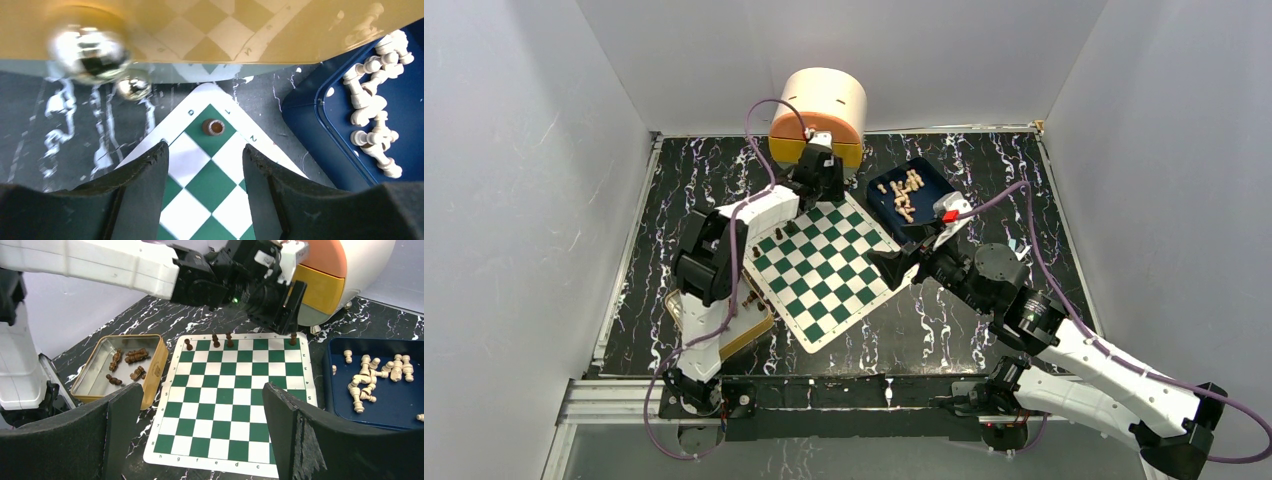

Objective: Set up the chess pieces on the board
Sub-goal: Place the chess piece on the chessboard, then pick up the chess piece from the storage box.

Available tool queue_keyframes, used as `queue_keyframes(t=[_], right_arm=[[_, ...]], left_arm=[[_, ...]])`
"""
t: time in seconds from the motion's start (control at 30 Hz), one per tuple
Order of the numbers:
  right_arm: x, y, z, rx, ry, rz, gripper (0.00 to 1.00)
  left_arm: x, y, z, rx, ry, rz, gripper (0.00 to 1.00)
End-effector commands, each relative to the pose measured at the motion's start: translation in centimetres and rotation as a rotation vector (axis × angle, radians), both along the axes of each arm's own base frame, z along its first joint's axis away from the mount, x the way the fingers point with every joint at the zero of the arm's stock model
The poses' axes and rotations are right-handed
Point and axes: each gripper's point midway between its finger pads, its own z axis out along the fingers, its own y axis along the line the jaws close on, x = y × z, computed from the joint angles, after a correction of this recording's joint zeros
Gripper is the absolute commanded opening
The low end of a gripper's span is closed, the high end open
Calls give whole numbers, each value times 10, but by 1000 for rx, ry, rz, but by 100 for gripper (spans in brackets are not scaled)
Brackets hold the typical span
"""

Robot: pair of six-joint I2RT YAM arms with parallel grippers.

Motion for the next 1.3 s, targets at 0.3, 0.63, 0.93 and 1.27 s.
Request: queue_keyframes(t=[0.3,0.63,0.93,1.27], right_arm=[[1,-2,23,64,-27,-12,99],[0,1,15,72,7,-7,99],[1,6,11,71,29,2,99],[0,5,11,77,36,-1,99]], left_arm=[[-85,115,115,163,58,318,52],[-196,210,93,65,279,563,49],[-265,250,52,116,418,707,42],[-286,235,-8,71,577,689,36]])
